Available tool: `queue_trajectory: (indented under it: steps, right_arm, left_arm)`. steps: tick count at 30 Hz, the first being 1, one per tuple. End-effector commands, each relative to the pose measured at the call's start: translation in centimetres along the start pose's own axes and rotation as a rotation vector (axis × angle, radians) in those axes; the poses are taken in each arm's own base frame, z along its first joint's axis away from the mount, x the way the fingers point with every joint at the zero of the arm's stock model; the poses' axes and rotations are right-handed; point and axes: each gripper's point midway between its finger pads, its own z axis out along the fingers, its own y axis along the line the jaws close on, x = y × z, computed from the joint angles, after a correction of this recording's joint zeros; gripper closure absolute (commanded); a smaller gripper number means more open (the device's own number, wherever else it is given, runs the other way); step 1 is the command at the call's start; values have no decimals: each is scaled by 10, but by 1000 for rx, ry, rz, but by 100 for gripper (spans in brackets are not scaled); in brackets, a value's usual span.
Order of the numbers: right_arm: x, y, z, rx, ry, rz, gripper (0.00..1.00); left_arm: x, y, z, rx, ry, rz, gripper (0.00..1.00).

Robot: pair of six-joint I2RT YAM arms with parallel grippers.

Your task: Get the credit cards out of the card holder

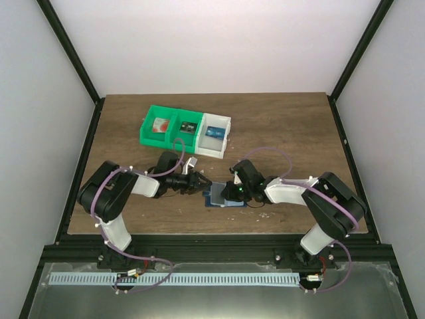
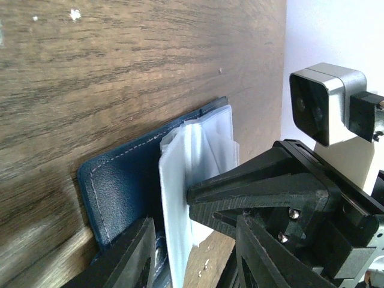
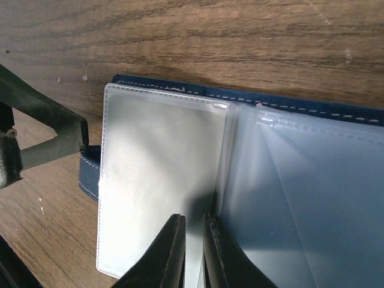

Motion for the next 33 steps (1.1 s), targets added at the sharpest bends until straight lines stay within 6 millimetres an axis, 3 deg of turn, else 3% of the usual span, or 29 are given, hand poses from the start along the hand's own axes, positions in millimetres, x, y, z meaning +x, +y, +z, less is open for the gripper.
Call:
queue_trajectory:
  steps: [1, 11, 24, 33]
  right_arm:
    - [9, -10, 1, 34, 12, 2, 89]
    - [11, -9, 2, 19, 15, 0, 89]
    - [13, -4, 1, -14, 21, -2, 89]
    - [4, 13, -13, -74, -30, -46, 83]
  left_arm:
    - [-4, -2, 5, 13, -6, 31, 61]
    - [-4, 4, 12, 15, 8, 15, 63]
    - [-3, -10, 24, 49, 39, 27, 77]
    - [0, -25, 26, 78, 49, 38, 78]
